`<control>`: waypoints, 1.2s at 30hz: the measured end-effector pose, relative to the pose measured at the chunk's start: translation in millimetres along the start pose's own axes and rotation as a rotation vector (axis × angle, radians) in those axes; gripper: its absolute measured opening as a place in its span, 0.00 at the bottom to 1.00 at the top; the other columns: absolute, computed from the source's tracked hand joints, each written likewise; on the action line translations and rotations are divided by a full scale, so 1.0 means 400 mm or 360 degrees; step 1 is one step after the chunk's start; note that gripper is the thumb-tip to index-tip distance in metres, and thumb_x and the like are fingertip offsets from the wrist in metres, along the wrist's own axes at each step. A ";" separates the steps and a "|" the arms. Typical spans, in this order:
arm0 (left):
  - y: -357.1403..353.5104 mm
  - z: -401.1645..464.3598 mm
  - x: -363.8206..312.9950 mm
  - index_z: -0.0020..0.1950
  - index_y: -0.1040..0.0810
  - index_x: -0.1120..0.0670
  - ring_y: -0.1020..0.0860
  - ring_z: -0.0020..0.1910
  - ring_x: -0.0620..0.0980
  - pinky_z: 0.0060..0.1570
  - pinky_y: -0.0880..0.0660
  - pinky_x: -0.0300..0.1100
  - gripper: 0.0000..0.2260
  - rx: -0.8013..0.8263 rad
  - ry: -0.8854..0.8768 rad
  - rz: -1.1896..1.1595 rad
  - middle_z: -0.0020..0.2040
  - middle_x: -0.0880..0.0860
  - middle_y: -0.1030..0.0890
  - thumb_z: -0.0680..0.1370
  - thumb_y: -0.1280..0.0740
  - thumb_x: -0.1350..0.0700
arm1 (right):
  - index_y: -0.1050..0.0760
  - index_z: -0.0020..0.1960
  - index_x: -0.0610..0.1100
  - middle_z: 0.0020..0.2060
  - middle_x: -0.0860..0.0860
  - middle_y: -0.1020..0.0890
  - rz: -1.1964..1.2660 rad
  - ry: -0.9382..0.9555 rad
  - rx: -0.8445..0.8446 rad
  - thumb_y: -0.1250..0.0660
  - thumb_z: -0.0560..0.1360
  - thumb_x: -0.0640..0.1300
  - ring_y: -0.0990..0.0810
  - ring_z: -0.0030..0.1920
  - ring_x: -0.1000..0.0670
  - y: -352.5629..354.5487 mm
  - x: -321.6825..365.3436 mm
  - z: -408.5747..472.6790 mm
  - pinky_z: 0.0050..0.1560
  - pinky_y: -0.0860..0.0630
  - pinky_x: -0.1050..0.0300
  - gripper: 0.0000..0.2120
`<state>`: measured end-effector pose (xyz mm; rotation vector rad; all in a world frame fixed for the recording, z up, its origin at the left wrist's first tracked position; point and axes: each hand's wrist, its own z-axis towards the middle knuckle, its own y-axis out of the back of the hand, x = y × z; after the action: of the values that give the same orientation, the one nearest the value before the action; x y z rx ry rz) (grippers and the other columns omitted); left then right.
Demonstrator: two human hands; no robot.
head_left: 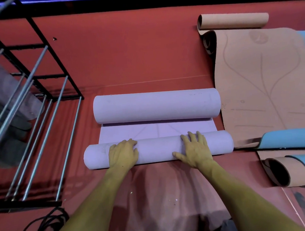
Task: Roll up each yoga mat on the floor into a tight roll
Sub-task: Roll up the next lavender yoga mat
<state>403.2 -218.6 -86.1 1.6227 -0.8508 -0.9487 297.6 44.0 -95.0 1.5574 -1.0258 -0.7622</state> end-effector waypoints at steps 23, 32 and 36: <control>-0.036 -0.011 -0.031 0.73 0.30 0.50 0.30 0.71 0.53 0.69 0.35 0.57 0.36 -0.0049 -0.0094 0.0239 0.71 0.48 0.28 0.70 0.29 0.36 | 0.50 0.83 0.45 0.79 0.42 0.40 -0.0010 -0.0011 0.0006 0.30 0.72 0.67 0.45 0.80 0.36 -0.012 0.009 0.031 0.79 0.47 0.35 0.52; -0.070 0.042 -0.019 0.81 0.40 0.50 0.39 0.77 0.57 0.74 0.44 0.64 0.47 0.0041 -0.0083 0.0384 0.78 0.56 0.37 0.67 0.27 0.34 | 0.46 0.83 0.50 0.73 0.40 0.36 -0.0210 -0.0085 -0.0037 0.25 0.62 0.71 0.39 0.73 0.33 -0.036 0.026 0.080 0.74 0.44 0.30 0.57; -0.088 0.073 -0.024 0.76 0.35 0.51 0.32 0.69 0.56 0.70 0.38 0.63 0.46 0.0009 -0.0061 0.0504 0.70 0.53 0.30 0.63 0.21 0.39 | 0.40 0.80 0.48 0.67 0.38 0.30 -0.0427 -0.0070 -0.0081 0.23 0.66 0.52 0.33 0.68 0.32 -0.061 0.016 0.101 0.69 0.38 0.28 0.46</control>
<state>375.6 -214.3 -123.5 1.4247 -1.0997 -0.7550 270.2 22.4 -127.6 1.6598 -0.8313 -1.0026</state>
